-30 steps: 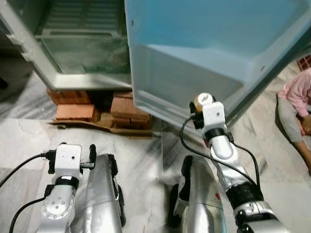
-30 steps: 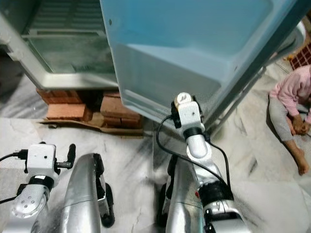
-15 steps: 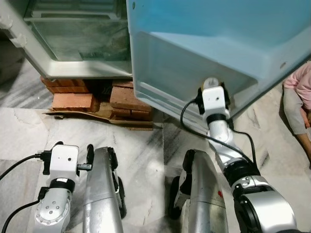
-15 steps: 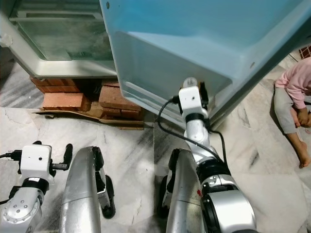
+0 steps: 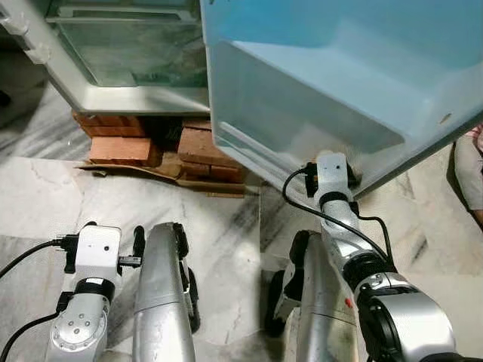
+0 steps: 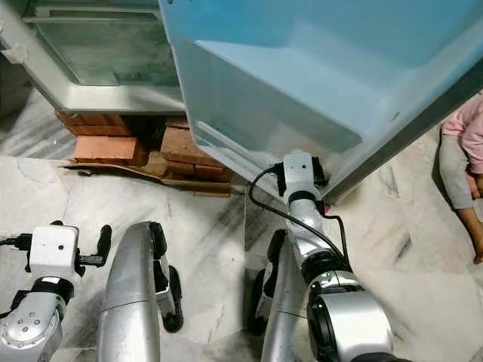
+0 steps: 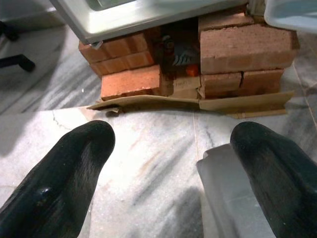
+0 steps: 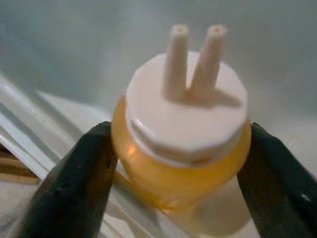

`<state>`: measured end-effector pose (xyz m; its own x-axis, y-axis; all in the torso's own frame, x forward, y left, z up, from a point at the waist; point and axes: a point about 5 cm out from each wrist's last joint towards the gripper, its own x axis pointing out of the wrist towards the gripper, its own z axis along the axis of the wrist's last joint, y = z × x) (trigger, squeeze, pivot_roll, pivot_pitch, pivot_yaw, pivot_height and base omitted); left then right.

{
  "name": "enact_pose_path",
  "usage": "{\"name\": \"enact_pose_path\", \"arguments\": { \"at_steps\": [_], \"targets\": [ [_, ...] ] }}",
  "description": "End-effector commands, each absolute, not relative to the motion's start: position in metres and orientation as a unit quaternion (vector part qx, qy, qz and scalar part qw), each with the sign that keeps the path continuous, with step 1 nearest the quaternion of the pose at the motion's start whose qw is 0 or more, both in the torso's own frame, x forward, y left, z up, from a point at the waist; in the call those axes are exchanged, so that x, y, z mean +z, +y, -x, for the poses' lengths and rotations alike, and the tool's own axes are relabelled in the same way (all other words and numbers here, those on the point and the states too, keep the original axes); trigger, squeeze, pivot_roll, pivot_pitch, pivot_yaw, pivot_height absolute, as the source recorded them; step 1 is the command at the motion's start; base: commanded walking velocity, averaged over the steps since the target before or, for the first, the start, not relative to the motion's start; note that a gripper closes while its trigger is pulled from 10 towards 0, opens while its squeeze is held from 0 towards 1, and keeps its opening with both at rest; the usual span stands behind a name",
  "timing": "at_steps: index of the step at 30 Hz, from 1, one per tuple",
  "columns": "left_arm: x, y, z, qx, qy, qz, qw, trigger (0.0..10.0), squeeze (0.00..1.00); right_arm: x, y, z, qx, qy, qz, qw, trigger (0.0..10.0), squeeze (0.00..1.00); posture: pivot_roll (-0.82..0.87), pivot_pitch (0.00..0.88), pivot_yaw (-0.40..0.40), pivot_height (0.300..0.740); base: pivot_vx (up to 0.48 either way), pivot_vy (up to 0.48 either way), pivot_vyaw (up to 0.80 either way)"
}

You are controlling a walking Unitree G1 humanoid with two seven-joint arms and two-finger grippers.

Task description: Restocking fridge

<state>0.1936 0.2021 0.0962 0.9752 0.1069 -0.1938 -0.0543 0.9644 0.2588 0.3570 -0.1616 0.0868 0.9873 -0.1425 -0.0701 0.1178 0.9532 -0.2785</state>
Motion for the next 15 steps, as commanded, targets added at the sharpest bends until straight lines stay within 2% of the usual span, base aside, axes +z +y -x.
{"name": "enact_pose_path", "arguments": {
  "at_steps": [1, 9, 15],
  "targets": [
    [0.09, 0.205, -0.19, 0.039, 0.124, -0.132, 0.983, 10.0, 0.0, 0.075, -0.174, -0.35, -0.086, 0.071, 0.133, 0.985, 10.0, 1.0, 0.22, 0.374, -0.031, 0.539, 0.0, 0.0, 0.0],
    [0.084, 0.207, -0.198, 0.045, 0.128, -0.136, 0.981, 10.0, 0.0, 0.097, -0.171, -0.359, -0.07, 0.013, 0.155, 0.985, 10.0, 1.0, 0.21, 0.328, -0.029, 0.539, 0.0, 0.0, 0.0],
    [0.084, 0.208, -0.213, 0.049, 0.115, -0.133, 0.983, 10.0, 0.0, 0.114, -0.179, -0.362, -0.071, -0.04, 0.158, 0.984, 10.0, 1.0, 0.19, 0.267, -0.027, 0.539, 0.0, 0.0, 0.0]
  ]
}}
